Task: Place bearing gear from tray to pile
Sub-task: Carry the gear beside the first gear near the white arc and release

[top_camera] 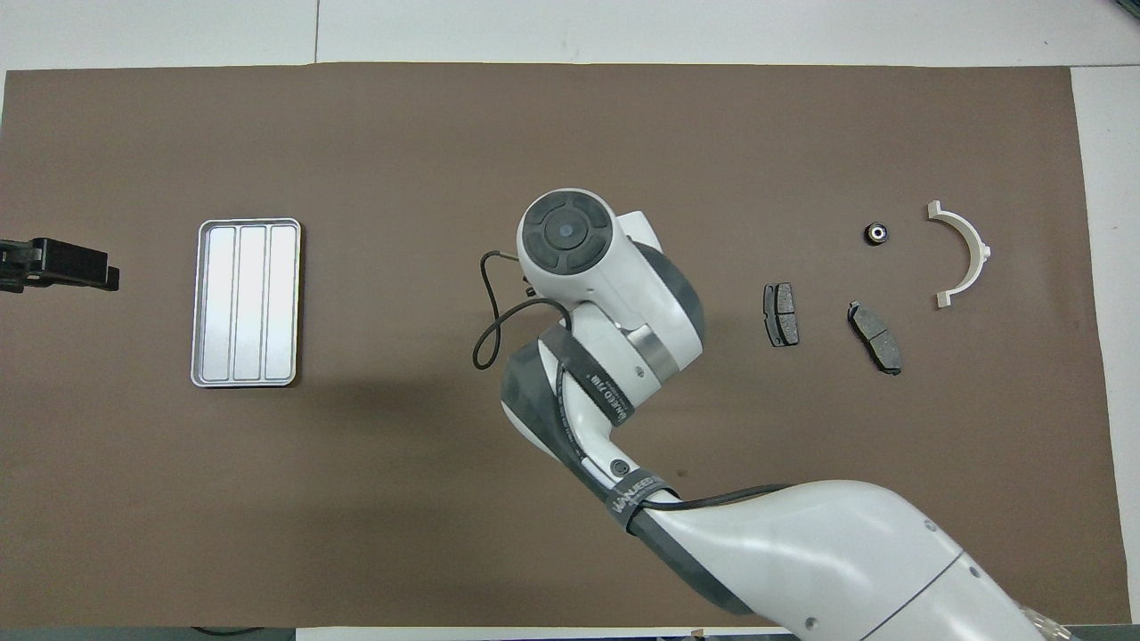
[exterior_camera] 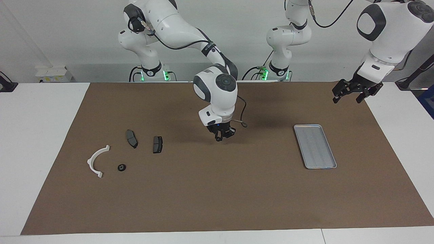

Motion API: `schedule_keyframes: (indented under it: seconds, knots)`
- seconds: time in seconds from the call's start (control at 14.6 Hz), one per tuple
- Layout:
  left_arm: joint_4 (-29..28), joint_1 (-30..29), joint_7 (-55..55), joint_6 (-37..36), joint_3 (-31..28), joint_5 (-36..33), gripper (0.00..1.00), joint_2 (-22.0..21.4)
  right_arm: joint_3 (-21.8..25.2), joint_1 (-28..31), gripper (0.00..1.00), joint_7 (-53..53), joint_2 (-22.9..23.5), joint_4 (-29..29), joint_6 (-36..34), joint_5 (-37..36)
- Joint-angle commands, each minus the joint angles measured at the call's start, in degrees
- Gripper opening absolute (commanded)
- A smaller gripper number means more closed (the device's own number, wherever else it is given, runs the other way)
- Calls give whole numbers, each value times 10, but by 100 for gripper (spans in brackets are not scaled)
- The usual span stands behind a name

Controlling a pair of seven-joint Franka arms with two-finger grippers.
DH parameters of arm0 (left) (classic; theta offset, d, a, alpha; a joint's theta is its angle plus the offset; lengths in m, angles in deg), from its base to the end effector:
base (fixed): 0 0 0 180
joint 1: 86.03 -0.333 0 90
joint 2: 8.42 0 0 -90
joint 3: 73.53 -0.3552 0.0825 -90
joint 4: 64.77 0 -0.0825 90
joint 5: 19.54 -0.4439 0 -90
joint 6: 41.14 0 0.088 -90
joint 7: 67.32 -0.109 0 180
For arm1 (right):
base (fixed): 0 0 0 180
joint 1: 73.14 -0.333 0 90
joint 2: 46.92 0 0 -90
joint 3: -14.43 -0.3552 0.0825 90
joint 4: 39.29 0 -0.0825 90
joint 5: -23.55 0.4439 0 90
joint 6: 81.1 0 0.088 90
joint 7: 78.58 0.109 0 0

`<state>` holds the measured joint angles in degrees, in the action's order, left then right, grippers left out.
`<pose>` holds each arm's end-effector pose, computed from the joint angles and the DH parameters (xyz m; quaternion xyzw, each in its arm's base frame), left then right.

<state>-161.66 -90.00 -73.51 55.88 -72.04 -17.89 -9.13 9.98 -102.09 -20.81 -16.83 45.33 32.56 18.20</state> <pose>0.6174 0.0238 0.6158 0.9994 -0.0307 0.0084 0.0135 0.6542 0.4123 0.3788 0.9800 -0.1973 0.0107 0.0221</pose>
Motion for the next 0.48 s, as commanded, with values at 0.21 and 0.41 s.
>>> schedule_keyframes:
  seconds: [0.21,0.41]
  knots:
    - [2,6,-2,3,-5,2,100,-1,-6,128,0,-231,-33,-21,-50,3]
    - [2,6,-2,3,-5,2,100,-1,-7,190,0,-340,-32,-10,-36,10]
